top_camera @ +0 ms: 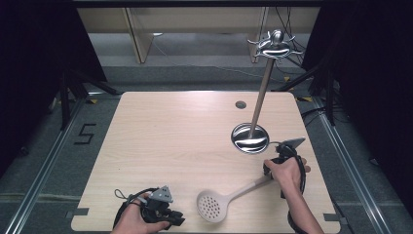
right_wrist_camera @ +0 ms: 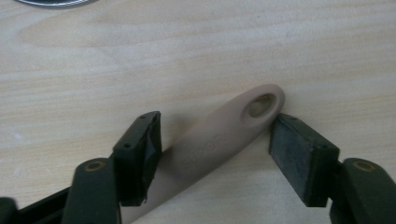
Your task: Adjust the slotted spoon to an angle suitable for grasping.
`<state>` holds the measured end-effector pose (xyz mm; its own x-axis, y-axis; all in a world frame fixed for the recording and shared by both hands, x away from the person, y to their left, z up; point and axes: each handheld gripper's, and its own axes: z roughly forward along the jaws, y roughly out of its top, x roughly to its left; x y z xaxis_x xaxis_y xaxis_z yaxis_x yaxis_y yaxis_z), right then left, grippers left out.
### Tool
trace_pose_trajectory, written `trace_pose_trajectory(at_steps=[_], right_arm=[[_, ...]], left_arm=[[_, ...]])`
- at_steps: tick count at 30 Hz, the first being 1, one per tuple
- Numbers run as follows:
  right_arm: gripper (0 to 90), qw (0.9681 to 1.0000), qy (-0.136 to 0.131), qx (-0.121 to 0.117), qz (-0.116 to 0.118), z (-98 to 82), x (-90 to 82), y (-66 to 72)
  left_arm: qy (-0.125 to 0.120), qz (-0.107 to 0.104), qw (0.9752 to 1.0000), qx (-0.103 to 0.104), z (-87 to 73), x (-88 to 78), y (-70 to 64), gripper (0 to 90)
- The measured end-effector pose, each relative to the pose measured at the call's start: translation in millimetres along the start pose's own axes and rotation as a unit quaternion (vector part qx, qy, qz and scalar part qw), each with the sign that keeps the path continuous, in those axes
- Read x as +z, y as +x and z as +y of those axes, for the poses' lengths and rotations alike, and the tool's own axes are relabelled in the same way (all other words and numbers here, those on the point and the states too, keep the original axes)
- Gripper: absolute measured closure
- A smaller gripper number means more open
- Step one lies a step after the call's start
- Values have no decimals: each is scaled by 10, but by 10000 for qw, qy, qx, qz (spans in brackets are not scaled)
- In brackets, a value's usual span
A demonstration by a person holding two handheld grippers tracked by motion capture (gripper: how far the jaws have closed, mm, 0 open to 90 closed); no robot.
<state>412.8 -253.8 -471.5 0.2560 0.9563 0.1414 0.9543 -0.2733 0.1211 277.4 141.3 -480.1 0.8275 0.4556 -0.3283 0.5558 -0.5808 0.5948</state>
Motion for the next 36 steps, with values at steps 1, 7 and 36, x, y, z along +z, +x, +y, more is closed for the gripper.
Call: trace_pose_trajectory(at_steps=[1,7,36], right_arm=[[362,10000,0,0,0,0,0,0],[502,9979,-203,-612,-72,29,6,-41],[683,9872,-645,-1375,483,69,-129,93]], left_arm=[[0,0,10000,0,0,0,0,753],[32,15,10000,36,-1,-7,7,752],[7,2,10000,52,-9,-7,20,737]])
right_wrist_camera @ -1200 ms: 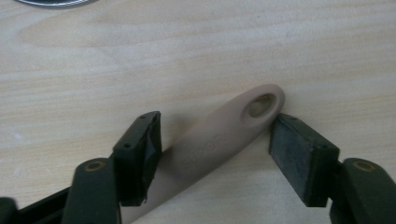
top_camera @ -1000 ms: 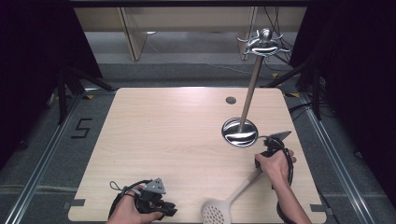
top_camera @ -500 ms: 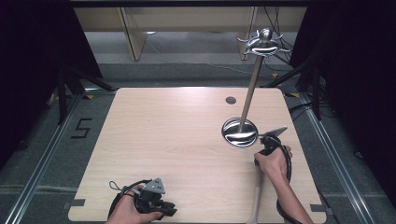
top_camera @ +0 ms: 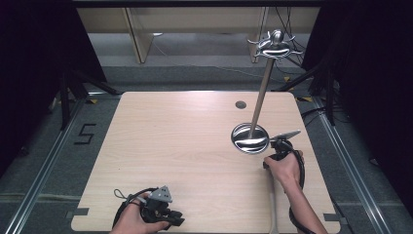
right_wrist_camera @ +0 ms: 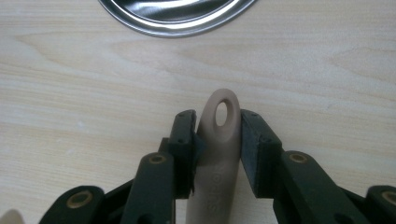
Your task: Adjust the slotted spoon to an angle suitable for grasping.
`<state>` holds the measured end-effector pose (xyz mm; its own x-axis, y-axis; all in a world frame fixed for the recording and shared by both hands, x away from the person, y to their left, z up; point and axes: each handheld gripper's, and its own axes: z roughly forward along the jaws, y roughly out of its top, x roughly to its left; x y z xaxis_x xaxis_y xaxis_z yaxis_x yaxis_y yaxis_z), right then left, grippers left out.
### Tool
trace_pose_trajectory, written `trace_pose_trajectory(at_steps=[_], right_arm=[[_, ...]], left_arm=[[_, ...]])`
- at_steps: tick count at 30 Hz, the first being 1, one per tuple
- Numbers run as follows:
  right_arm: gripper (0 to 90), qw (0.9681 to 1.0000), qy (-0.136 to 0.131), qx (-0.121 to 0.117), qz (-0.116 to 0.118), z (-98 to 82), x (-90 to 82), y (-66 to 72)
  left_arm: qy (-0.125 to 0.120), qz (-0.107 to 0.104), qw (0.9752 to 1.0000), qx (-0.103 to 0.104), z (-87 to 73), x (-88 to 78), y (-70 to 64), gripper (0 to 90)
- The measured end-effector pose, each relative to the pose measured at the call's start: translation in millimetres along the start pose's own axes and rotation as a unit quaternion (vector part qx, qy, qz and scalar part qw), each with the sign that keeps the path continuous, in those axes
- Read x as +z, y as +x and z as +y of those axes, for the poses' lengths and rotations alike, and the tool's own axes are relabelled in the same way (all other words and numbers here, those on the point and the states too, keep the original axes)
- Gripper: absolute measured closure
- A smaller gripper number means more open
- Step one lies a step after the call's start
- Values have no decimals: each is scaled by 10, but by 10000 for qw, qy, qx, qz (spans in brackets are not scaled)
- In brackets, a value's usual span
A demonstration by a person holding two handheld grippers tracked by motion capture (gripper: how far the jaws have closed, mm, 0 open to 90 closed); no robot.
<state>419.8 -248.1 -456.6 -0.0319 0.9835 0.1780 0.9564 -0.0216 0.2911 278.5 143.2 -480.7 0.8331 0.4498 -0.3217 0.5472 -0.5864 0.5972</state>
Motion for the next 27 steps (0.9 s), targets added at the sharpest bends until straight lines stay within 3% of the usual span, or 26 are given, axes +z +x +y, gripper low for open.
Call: trace_pose_trajectory(at_steps=[1,3,4,14,15,16,19,20,23,24,25,26,27], right_arm=[[683,9999,-2,-153,-17,-2,-10,-21],[684,9998,-143,-76,117,-15,-48,2],[684,9996,-158,-196,117,-22,-71,-9],[685,9961,-692,-122,530,-115,-325,-37],[685,9940,-787,-251,714,-120,-328,-69],[685,9925,-909,-343,748,-131,-359,-89],[685,9911,-985,-336,832,-147,-424,-90],[686,9890,-1102,-385,904,-167,-490,-89],[685,9876,-1214,-408,913,-187,-561,-78],[685,9852,-1348,-620,854,-203,-578,-106],[685,9840,-1438,-688,794,-221,-616,-113],[685,9798,-1728,-834,567,-244,-654,-99],[685,9787,-1752,-880,608,-262,-683,-96]], left_arm=[[0,0,10000,0,0,0,0,736],[-32,-27,10000,-43,-1,5,-7,735],[-6,-21,10000,-14,-1,1,-2,734],[-14,8,10000,-7,1,3,-6,726],[-13,7,10000,8,2,4,-4,725],[-15,7,10000,11,2,6,-4,724],[136,115,9998,39,13,-16,-11,723],[124,108,9999,39,13,-14,-10,723],[122,108,9999,40,15,-13,-9,723],[81,86,9999,33,13,-7,-9,723],[117,111,9999,45,16,-14,-11,723],[129,119,9998,58,17,-18,-9,723],[118,119,9998,67,17,-17,-6,722]])
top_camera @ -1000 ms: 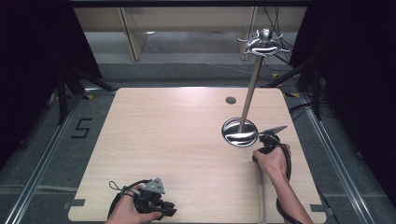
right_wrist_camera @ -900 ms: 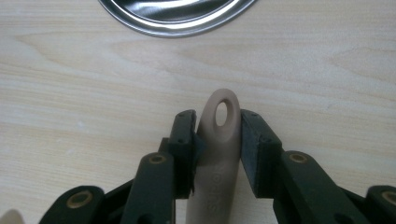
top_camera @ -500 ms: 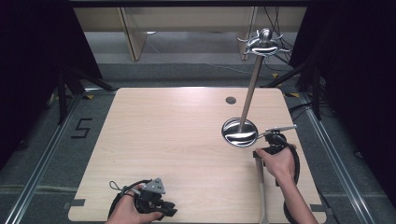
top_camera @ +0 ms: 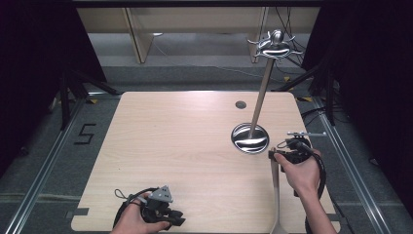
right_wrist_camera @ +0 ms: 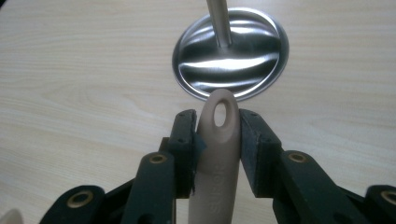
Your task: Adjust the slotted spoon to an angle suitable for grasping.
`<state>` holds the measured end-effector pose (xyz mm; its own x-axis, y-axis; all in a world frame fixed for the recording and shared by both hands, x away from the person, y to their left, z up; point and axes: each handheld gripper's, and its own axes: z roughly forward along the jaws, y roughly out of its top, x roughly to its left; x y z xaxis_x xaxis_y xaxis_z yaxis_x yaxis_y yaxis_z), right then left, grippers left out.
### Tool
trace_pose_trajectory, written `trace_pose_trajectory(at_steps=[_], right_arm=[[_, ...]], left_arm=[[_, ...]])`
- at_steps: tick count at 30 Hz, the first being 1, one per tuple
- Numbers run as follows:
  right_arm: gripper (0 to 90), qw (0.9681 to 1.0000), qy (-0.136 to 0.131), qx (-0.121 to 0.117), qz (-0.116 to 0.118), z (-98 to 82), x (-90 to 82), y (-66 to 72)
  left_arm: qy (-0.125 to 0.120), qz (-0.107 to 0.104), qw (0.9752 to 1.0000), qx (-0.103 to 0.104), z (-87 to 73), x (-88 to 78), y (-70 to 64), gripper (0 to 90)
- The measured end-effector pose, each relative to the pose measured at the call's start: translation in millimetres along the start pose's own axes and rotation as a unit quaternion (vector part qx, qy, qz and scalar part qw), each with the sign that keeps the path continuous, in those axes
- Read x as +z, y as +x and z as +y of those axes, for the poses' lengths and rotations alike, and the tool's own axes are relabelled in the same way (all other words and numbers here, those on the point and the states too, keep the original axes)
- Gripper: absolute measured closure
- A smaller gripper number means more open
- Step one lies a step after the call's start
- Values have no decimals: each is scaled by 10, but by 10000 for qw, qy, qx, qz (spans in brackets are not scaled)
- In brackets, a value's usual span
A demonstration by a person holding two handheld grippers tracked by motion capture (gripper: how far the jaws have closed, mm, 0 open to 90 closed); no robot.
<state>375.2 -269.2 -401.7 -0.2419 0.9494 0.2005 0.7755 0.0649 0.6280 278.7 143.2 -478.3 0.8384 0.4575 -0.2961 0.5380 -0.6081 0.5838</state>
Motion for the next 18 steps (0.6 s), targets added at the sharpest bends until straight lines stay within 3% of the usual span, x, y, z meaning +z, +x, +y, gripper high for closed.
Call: trace_pose_trajectory(at_steps=[4,7,8,9,12,13,15,16,18], right_arm=[[685,9993,-368,42,98,-15,-92,51],[685,9987,-484,115,135,-18,-169,82],[685,9977,-654,22,177,-22,-197,85],[686,9979,-636,33,143,-22,-225,92],[686,9953,-955,-65,177,-31,-276,110],[685,9940,-1079,-88,177,-33,-329,129],[686,9934,-1129,-97,182,-31,-355,139],[686,9913,-1303,-159,100,-26,-416,165],[686,9912,-1319,-46,129,-27,-439,191]], left_arm=[[-25,-5,10000,9,2,-2,9,723],[-208,-115,9996,-123,-4,19,19,723],[-228,-84,9996,-110,-2,17,18,723],[-225,-98,9997,-94,4,13,25,723],[-264,-117,9996,-47,23,12,38,723],[-286,-95,9994,-156,27,16,28,723],[-286,-130,9995,-81,45,18,36,723],[-290,-124,9995,-30,53,21,40,724],[-316,-127,9994,-16,58,29,37,724]])
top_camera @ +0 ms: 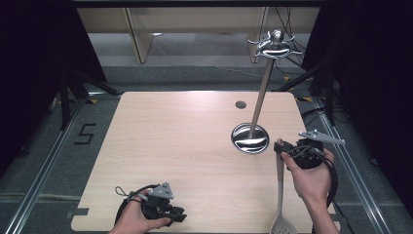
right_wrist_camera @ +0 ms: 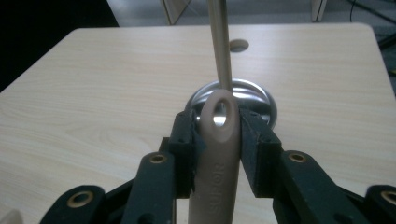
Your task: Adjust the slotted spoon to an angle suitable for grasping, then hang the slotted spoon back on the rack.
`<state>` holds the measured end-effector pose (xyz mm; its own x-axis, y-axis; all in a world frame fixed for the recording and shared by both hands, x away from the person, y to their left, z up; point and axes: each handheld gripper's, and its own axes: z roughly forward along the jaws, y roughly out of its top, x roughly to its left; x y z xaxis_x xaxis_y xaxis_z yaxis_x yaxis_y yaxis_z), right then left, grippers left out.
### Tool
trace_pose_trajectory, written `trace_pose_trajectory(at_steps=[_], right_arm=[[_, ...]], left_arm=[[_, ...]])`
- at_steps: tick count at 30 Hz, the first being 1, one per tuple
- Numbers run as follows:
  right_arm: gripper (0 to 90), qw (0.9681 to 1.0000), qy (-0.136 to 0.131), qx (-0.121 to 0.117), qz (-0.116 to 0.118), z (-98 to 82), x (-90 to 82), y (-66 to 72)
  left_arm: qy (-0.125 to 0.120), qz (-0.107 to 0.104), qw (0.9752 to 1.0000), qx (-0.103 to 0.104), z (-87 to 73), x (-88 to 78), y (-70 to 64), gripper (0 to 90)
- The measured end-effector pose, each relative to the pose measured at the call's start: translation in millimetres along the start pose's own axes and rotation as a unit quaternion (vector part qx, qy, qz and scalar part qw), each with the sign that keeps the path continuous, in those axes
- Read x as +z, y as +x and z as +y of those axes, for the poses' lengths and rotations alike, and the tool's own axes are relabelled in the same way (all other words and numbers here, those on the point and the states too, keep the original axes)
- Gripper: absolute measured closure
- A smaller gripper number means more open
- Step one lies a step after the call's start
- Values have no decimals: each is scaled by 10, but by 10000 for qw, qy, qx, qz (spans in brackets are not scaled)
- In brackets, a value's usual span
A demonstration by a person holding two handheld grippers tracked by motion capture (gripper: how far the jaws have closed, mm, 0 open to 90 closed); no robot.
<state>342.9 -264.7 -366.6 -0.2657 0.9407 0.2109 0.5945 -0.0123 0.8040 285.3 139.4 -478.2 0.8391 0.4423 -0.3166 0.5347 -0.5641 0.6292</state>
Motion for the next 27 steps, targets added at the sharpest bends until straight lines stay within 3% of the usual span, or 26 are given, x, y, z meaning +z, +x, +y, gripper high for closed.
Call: trace_pose_trajectory(at_steps=[1,2,3,5,8,9,10,12,13,17,18,22,23,27], right_arm=[[686,9997,-145,-195,12,16,-15,-16],[686,9997,-197,-163,10,26,-39,0],[686,9990,-323,-293,-19,42,-68,3],[686,9987,-405,-293,-27,48,-103,22],[686,9981,-527,-303,-86,43,-137,43],[686,9984,-519,-177,-94,38,-159,69],[686,9973,-642,-334,-103,33,-168,55],[686,9967,-702,-394,-88,29,-201,59],[686,9970,-702,-315,-111,27,-218,80],[686,9956,-770,-497,-186,33,-286,80],[686,9961,-794,-377,-112,29,-300,95],[686,9949,-863,-506,-164,23,-345,74],[686,9949,-886,-466,-153,21,-363,74],[686,9943,-963,-422,-150,29,-411,100]], left_arm=[[3,39,10000,-17,0,2,-5,724],[-1,52,10000,-70,-1,4,-11,724],[-13,50,10000,-41,2,2,-11,725],[-52,31,10000,-54,5,1,-14,725],[-89,46,9999,83,18,-23,-5,726],[-125,28,9999,57,21,-26,-8,726],[-126,43,9999,69,23,-28,-4,726],[-151,35,9999,59,23,-26,-2,726],[-150,33,9999,50,21,-24,-3,726],[-125,52,9999,100,7,-24,-3,726],[-154,55,9999,18,-2,-24,-18,726],[-165,92,9998,-45,-32,-41,-37,726],[-137,116,9998,66,-42,-51,-35,726],[-187,134,9997,16,-44,-56,-51,726]])
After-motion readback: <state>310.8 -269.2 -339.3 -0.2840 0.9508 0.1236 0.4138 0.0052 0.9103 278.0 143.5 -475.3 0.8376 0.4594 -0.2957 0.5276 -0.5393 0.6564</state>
